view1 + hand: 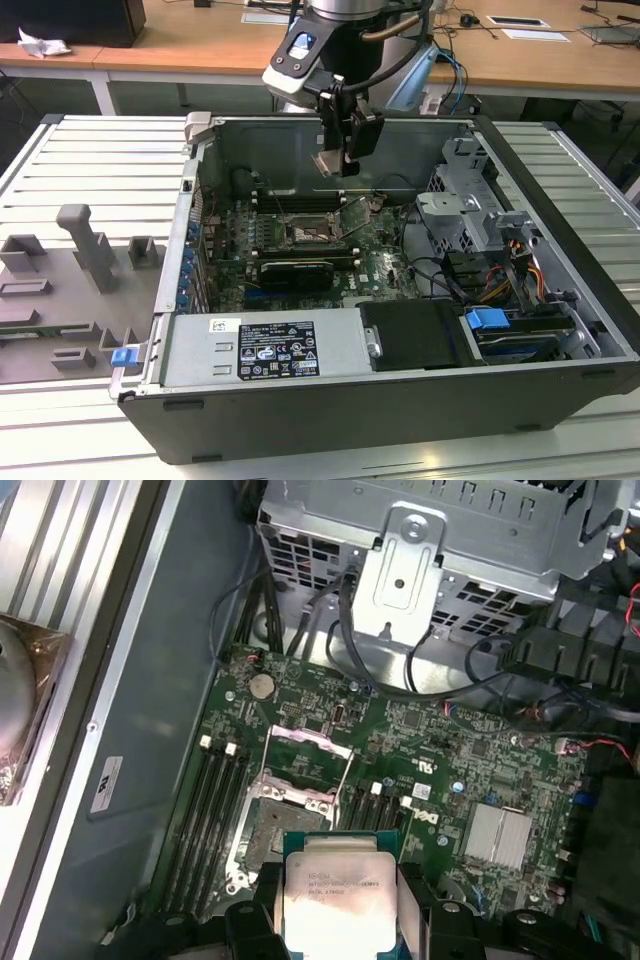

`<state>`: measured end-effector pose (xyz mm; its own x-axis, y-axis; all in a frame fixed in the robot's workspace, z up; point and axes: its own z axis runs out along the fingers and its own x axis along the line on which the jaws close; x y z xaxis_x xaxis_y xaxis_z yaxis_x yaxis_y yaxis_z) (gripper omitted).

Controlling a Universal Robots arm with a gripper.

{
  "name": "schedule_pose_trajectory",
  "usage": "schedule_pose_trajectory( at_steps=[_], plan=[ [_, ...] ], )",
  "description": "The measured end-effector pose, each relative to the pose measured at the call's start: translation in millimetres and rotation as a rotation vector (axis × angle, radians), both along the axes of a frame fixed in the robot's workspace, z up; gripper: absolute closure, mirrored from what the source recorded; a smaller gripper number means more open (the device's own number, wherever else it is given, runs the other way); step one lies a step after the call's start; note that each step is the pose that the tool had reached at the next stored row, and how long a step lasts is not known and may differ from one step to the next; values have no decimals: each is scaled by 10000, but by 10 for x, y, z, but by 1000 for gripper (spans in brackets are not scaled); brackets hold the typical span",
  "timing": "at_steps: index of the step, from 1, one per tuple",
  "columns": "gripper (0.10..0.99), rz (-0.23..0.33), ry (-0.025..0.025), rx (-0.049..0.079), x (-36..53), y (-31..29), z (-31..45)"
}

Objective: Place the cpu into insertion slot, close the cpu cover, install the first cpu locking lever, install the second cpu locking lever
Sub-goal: 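Place the cpu into insertion slot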

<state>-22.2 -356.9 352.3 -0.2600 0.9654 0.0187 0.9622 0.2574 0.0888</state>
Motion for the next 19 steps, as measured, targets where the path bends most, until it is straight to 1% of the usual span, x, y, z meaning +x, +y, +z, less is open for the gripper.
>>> schedule_pose_trajectory(
  at_steps=[1, 2, 6, 12, 19],
  plan=[
    [549, -99, 0, 0, -1, 0, -1],
    [549, -337, 1, -2, -8, 0, -3],
    [549, -592, 1, -1, -34, 2, -9],
    [549, -742, 1, -1, -36, 2, -19],
    [549, -747, 4, -7, -37, 2, -45]
  ],
)
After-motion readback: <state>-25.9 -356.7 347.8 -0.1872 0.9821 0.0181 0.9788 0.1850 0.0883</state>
